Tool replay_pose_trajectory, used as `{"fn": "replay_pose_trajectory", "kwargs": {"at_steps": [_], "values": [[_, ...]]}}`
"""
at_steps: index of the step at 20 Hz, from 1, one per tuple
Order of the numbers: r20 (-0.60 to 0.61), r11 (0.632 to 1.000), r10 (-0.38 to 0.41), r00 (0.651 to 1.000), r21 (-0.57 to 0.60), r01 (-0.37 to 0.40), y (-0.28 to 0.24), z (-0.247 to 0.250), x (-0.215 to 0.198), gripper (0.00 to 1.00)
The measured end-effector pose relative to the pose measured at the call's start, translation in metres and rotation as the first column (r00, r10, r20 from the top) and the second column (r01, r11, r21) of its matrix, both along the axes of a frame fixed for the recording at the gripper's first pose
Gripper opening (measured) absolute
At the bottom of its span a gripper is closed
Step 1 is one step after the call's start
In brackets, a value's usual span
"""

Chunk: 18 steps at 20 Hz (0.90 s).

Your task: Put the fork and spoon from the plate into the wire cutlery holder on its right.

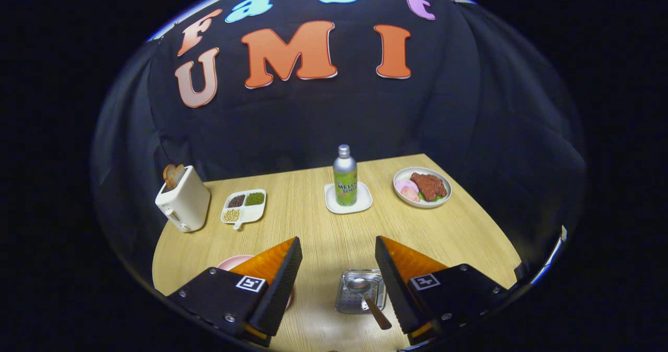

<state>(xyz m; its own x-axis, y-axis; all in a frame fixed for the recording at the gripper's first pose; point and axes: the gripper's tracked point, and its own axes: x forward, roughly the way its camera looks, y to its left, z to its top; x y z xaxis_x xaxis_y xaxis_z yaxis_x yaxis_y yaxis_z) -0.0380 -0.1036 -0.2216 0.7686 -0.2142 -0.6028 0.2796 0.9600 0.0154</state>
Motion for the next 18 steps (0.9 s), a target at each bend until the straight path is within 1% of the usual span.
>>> {"fn": "replay_pose_trajectory", "kwargs": {"at_steps": [3, 6, 8, 13, 18], "values": [[0.086, 0.998, 0.049, 0.995, -0.05, -0.044, 0.019, 0.016, 0.008, 0.87], [0.177, 0.993, 0.078, 0.981, -0.101, -0.06, 0.039, 0.035, 0.017, 0.9], [0.21, 0.991, 0.1, 0.973, -0.113, -0.078, 0.057, 0.041, 0.023, 0.9], [0.209, 0.985, 0.16, 0.965, -0.098, -0.142, 0.105, 0.032, 0.032, 0.91], [0.167, 0.972, 0.235, 0.958, -0.068, -0.227, 0.164, 0.013, 0.039, 0.92]]}}
